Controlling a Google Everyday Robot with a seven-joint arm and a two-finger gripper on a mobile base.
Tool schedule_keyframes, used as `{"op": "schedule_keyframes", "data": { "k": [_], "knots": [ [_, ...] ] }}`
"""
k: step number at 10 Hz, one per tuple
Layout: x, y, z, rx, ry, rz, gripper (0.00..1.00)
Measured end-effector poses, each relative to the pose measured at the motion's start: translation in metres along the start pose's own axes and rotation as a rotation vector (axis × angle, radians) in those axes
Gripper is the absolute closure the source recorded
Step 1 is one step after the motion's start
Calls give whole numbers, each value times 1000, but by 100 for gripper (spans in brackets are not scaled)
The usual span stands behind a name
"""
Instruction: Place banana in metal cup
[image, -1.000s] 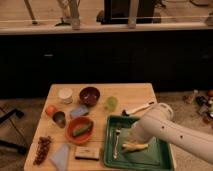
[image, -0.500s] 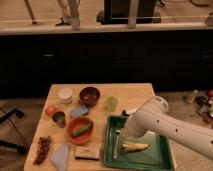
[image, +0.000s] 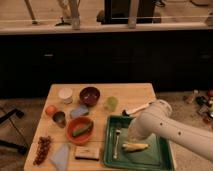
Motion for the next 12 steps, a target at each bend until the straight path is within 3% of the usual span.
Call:
{"op": "schedule_keyframes", "data": {
  "k": [3,8,12],
  "knots": [
    [9,14,12,16,5,84,20],
    [-4,28,42,-11,-12,111,20],
    [-1,35,57,-31,-11,98,20]
  ]
}}
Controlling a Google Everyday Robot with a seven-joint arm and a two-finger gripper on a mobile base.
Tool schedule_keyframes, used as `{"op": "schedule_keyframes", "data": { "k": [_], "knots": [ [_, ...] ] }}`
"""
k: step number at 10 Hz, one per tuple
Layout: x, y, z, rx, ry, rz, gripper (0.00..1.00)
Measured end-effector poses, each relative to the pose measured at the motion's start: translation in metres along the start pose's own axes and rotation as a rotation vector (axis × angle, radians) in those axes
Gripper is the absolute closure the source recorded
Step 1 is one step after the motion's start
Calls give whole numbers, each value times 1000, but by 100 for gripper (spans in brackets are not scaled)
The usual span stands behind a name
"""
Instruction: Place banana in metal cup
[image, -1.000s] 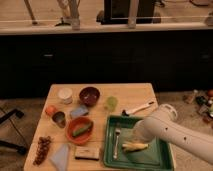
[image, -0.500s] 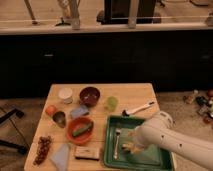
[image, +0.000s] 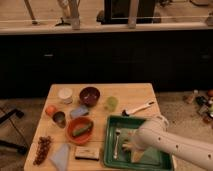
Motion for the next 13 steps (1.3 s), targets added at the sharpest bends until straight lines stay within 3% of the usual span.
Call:
{"op": "schedule_keyframes", "data": {
  "k": [10,13],
  "knots": [
    [29,1,6,-51,-10,-12,22],
    [27,-1,8,-64,-17,-33,49]
  ]
}}
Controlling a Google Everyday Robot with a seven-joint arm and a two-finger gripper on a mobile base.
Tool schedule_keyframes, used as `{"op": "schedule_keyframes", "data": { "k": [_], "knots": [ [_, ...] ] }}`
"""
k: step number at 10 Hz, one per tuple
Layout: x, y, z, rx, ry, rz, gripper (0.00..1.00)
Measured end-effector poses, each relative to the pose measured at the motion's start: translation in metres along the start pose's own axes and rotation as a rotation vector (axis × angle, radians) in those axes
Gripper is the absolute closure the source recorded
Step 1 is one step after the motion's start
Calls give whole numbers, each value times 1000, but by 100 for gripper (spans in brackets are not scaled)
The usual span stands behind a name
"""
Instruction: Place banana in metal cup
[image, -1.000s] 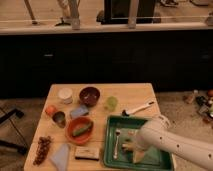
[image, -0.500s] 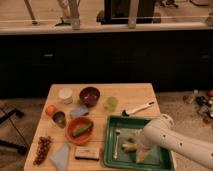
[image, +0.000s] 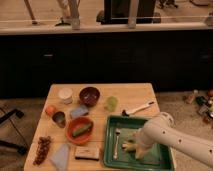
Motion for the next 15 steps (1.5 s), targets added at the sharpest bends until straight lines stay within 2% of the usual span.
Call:
{"op": "schedule_keyframes", "data": {
  "k": [2,5,8,10,13,15],
  "knots": [
    [0,0,0,-2,-2,-6,72],
    [-2,-1,1,-7,-3,-22,98],
    [-7,-3,-1,-3,-12,-46,100],
    [-14,-8,-15,25,-15,-72,100],
    [-26,-15,-44,83,-21,-107,100],
    [-33,-20,-73,138,-31,-122,100]
  ]
}}
